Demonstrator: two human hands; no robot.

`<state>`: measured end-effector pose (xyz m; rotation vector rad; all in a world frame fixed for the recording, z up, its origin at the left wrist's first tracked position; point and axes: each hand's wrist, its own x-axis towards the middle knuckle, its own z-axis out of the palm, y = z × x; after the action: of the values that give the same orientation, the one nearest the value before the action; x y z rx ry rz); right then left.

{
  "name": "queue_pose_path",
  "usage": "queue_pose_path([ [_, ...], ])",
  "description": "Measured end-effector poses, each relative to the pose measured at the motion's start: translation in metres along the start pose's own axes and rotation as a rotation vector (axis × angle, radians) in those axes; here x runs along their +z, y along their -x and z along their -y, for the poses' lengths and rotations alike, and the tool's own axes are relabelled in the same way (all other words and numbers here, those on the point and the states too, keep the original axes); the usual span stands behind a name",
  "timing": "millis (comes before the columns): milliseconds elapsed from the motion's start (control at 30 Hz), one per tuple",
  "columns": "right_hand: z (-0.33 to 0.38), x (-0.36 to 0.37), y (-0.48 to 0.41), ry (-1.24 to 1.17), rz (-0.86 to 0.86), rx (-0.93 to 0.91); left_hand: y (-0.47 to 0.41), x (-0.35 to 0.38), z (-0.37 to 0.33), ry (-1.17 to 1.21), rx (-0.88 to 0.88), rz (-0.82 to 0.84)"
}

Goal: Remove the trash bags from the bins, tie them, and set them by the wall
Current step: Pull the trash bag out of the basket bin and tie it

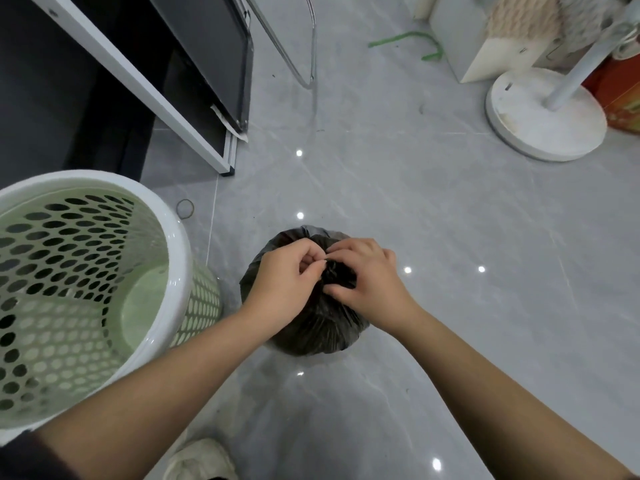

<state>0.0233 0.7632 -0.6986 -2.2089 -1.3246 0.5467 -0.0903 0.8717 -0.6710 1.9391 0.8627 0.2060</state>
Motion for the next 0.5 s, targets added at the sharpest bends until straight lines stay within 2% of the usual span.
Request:
queue_pose_path([
  [233, 0.042, -0.038, 0.014, -0.156, -0.052, 0.071, 0.020, -0.042, -0.053, 0.013, -0.064, 0.088],
  [500, 0.116, -0.164, 0.055, -0.360, -0.212, 0.216, 0.051, -0.095, -0.197, 0.007, -0.037, 0.166],
])
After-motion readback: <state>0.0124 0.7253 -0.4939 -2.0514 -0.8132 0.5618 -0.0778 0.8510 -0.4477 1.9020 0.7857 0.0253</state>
